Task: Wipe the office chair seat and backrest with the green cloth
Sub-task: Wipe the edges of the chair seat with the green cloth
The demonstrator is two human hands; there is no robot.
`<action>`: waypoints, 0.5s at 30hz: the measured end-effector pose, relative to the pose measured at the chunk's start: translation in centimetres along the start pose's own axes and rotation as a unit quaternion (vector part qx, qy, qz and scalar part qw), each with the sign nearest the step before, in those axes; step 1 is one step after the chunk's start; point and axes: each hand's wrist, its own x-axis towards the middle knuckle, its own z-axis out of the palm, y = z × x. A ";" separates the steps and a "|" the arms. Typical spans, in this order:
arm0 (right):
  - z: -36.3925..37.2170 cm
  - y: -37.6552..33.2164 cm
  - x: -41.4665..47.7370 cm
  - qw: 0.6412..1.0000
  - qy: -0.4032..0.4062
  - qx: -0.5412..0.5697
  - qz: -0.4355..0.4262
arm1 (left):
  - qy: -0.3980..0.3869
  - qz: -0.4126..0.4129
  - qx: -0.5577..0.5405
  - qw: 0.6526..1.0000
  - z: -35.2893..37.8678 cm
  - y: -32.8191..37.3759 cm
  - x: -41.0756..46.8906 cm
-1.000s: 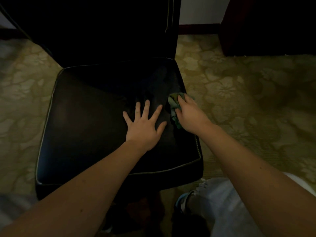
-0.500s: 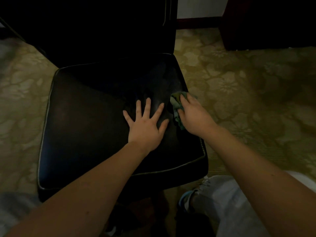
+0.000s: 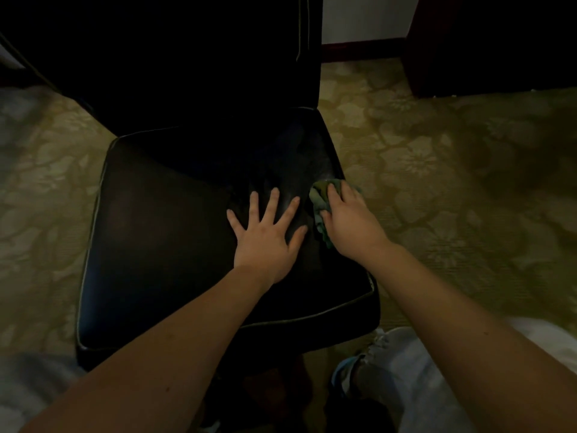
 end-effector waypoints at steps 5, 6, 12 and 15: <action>-0.6 0.2 -0.5 0.999 -0.020 0.031 -0.006 | 0.003 0.003 -0.008 1.000 0.0 0.0 0.1; -0.5 0.3 -1.1 0.999 -0.022 0.026 -0.011 | 0.004 0.003 -0.008 1.000 0.0 -0.1 0.1; 0.2 0.5 -1.9 1.000 -0.010 -0.017 -0.024 | 0.014 0.008 -0.010 1.000 0.2 -0.2 -0.2; -0.3 0.2 -0.2 1.000 -0.009 -0.005 -0.010 | 0.011 0.004 -0.007 1.000 0.2 -0.1 0.0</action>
